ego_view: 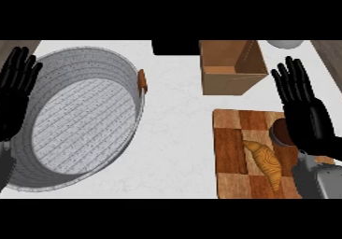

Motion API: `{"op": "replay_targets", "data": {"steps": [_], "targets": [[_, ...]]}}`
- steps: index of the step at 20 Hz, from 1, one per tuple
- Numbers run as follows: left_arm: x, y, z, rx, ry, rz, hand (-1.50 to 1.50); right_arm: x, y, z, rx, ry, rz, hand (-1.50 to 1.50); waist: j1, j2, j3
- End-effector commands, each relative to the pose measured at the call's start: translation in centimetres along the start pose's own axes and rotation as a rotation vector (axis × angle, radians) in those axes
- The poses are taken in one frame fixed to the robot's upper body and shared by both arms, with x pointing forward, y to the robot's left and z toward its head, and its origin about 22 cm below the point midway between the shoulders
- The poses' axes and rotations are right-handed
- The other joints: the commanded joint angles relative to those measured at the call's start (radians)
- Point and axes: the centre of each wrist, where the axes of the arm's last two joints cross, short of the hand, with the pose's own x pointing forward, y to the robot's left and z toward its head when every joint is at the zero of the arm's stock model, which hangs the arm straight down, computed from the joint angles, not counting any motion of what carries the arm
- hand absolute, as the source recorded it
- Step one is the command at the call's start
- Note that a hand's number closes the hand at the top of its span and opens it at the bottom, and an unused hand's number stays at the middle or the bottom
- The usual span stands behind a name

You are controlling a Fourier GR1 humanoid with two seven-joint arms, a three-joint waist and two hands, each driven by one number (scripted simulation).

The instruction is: Pick the cupcake from the cutting board and place it in the cardboard box

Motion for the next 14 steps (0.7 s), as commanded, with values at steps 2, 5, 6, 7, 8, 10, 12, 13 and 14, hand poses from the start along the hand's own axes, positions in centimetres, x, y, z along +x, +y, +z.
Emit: {"op": "replay_targets", "data": {"steps": [2,5,6,7,8,10,12,13,14], "targets": [[0.1,0.0,0.1,-0.082,-0.008,-0.084,0.00,4.7,-6.7,-0.1,-0.005,-0.047,0.139,-1.50,-0.013,0.017,0.004],[0.0,-1.3,0.8,-0.180,-0.005,-0.230,0.00,10.3,-13.0,-0.8,-0.036,-0.102,0.305,-1.50,-0.048,0.012,0.006],[-0.1,-0.2,0.8,-0.211,-0.005,-0.276,0.00,12.5,-14.5,-1.4,-0.071,-0.145,0.353,-1.50,-0.050,0.014,0.005],[-0.8,-1.4,1.4,-0.220,0.039,-0.213,0.00,12.0,-15.5,-0.5,0.025,0.099,0.706,-1.50,-0.065,0.026,-0.001],[-1.6,-2.7,1.8,-0.245,0.040,-0.208,0.00,11.5,-17.6,0.8,-0.031,0.121,0.656,-1.50,-0.057,0.027,0.005],[-1.4,-3.5,2.2,-0.296,0.034,-0.211,0.00,12.2,-20.9,1.8,-0.026,0.078,0.633,-1.50,-0.016,0.021,0.006],[-2.5,-4.5,2.2,-0.311,0.041,-0.215,0.00,9.9,-22.0,3.4,0.053,0.045,0.669,-1.50,-0.007,0.026,0.006],[-1.7,-4.9,1.7,-0.309,0.036,-0.193,0.00,8.5,-22.5,5.0,0.080,0.041,0.702,-1.50,-0.005,0.025,0.007],[-0.7,-4.7,1.7,-0.322,0.019,-0.208,0.00,10.9,-23.2,3.8,0.138,0.013,0.761,-1.50,0.002,0.022,0.007]]}}
